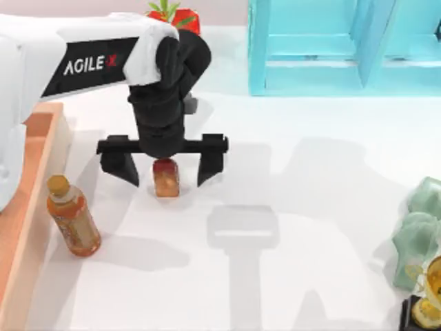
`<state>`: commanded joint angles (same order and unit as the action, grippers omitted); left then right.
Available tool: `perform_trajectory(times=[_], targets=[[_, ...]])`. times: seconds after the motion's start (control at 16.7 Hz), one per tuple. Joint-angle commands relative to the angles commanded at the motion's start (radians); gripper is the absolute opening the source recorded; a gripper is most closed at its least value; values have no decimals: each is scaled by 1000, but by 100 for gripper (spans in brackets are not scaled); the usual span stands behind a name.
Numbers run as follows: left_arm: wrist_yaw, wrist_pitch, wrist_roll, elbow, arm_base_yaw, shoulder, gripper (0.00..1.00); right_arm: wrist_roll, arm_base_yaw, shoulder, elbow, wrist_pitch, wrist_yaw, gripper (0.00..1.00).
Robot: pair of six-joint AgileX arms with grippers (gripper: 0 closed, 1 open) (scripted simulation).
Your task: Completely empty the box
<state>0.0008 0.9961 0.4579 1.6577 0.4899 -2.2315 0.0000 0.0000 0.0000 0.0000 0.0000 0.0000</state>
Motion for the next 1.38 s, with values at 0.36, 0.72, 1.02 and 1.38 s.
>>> perform_trajectory(times=[0.36,0.72,1.02,1.38], targets=[[3,64,2,62,1,14,100,0,0,0,0,0,0,100],[-1,260,3,198,1,54,100,0,0,0,0,0,0,100],[0,280,3,217,0,61,100,0,0,0,0,0,0,100],[37,289,-136,186,-142,138,100,0,0,0,0,0,0,100]])
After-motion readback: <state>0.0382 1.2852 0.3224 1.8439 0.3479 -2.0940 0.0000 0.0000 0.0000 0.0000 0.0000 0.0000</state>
